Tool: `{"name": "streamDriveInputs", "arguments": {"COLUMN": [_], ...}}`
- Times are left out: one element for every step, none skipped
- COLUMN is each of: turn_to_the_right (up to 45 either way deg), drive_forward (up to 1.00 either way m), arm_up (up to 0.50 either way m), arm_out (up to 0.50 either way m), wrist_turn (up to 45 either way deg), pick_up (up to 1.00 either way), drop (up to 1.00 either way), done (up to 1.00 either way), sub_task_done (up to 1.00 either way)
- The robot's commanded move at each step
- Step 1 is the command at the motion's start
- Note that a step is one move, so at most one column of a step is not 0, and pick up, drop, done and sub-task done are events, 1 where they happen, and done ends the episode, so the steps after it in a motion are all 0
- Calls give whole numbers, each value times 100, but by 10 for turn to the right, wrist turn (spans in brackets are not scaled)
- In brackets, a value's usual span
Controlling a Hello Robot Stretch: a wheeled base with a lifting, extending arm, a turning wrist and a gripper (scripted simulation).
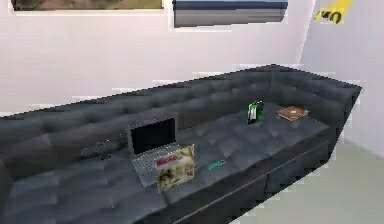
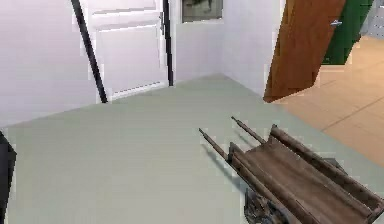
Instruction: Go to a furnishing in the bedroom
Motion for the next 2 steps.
{"name": "streamDriveInputs", "arguments": {"turn_to_the_right": [-450, -450], "drive_forward": [0, 0], "arm_up": [0, 0], "arm_out": [0, 0], "wrist_turn": [0, 0], "pick_up": [0, 0], "drop": [0, 0], "done": [0, 0], "sub_task_done": [0, 0]}}
